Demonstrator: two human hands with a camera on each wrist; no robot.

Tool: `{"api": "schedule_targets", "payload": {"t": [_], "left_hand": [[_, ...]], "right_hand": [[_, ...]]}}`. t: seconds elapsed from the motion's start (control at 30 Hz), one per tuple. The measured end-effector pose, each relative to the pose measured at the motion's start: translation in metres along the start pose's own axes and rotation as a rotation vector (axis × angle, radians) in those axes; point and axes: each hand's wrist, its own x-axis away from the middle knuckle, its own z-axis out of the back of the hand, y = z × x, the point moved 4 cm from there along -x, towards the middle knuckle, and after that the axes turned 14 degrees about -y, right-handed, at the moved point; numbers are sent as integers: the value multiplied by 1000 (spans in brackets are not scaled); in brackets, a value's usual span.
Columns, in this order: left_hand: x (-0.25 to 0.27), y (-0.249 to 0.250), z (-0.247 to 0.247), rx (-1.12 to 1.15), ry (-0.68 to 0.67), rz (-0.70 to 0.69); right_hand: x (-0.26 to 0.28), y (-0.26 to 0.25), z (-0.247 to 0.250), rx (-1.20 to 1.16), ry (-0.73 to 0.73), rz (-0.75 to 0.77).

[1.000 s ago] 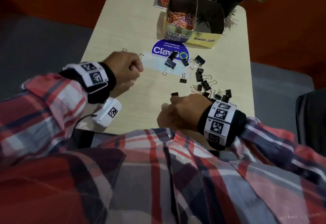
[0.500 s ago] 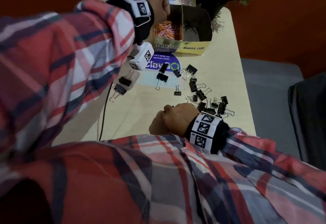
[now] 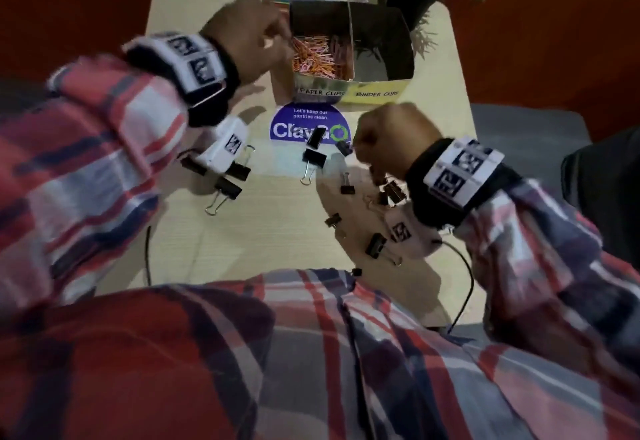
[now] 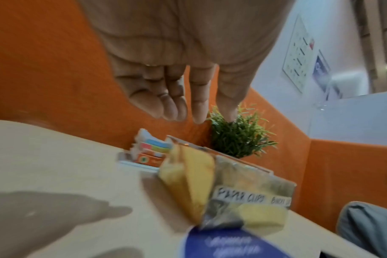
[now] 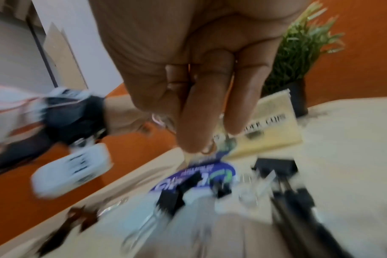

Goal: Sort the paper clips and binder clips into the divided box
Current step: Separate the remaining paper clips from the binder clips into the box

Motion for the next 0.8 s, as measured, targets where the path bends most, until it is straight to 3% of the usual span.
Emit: {"api": "schedule_targets", "payload": {"t": [0.13, 0.2, 0.27, 0.33, 0.47, 0.63, 0.8], "left_hand": [[62, -65, -11, 1, -131, 255], [88, -82, -21, 11, -219, 392], [108, -86, -33, -71, -308, 443], [122, -81, -44, -142, -365, 460], [132, -52, -70, -152, -346, 429], [121, -29, -90, -106, -325, 307], [111, -10, -101, -108, -360, 200]], "right_hand": [[-31, -13, 50, 1, 238, 14], [-50, -26, 69, 108, 333, 16], [-69, -39, 79, 248, 370, -3], [-86, -52, 79, 366, 334, 16], [-102, -61, 68, 434, 193, 11], [-73, -57, 64, 306, 258, 118], [-44, -40, -1, 426, -153, 218]]}}
